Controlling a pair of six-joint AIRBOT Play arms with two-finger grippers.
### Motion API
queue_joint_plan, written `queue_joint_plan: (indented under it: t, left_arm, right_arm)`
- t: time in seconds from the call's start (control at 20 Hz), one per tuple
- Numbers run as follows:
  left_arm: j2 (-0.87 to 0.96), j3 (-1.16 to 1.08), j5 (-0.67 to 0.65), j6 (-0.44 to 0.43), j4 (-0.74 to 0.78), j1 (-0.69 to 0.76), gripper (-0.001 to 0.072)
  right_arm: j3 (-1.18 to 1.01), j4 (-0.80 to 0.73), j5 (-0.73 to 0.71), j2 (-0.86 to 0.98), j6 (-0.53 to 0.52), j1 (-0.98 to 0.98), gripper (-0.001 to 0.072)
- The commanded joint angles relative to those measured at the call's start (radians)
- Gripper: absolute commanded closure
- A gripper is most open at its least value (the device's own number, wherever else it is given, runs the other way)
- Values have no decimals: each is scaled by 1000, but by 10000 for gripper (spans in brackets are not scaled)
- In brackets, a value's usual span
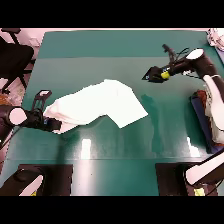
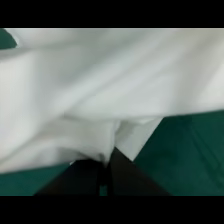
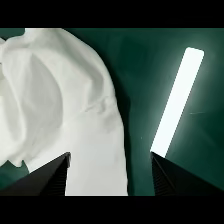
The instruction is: Fold the shirts.
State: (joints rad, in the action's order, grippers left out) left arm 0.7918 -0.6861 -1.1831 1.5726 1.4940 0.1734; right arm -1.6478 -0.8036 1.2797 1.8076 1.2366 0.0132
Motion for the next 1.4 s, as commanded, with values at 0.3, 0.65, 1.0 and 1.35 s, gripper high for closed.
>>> queue_joint_plan:
  t: [0.3, 0.65, 1.0, 1.35]
  left_arm:
    - [1, -45, -33, -37, 67, -1, 682]
    - [1, -45, -30, -37, 67, -1, 682]
    - [1, -47, -31, -37, 65, -1, 682]
    - [1, -190, -92, -93, -10, -1, 683]
  right_arm:
    - [-306, -2, 146, 293, 73, -142, 144]
    - [-274, -4, 213, 328, 101, -134, 144]
    - [-275, 31, 161, 328, 100, -179, 690]
    - [-452, 53, 177, 234, 100, -199, 693]
